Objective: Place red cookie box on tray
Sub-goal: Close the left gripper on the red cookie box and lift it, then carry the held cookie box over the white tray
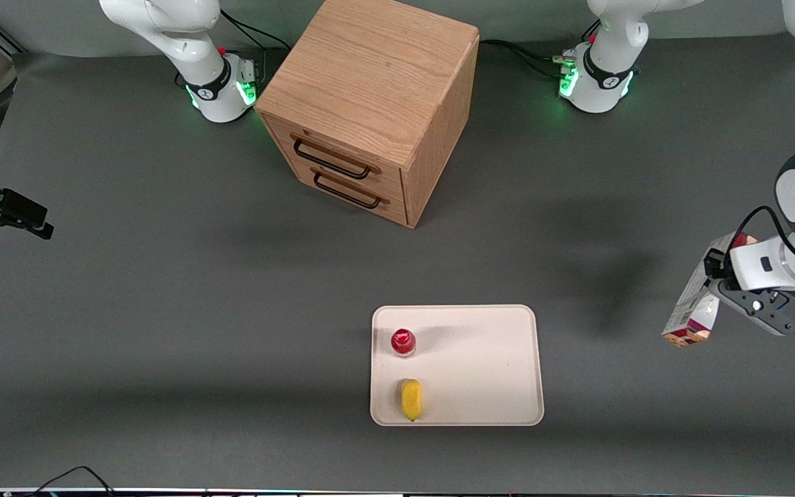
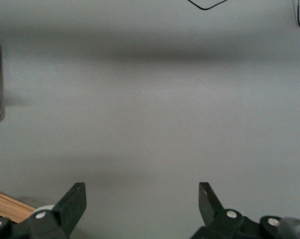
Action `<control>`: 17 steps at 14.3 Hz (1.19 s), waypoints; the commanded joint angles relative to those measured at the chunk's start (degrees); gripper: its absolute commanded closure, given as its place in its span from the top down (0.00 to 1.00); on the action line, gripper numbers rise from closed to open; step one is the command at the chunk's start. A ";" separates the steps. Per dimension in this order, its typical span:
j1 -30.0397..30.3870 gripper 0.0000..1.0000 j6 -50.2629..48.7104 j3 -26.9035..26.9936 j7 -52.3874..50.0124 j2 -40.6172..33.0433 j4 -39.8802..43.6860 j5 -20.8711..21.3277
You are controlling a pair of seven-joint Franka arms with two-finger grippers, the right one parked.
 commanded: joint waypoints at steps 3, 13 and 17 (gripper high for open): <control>-3.40 0.00 -13.22 -6.34 -29.29 7.50 19.35 3.97; -17.82 0.00 -7.37 -8.64 -57.99 26.84 36.17 6.00; -19.23 0.00 0.99 -9.60 -60.38 31.85 35.64 6.00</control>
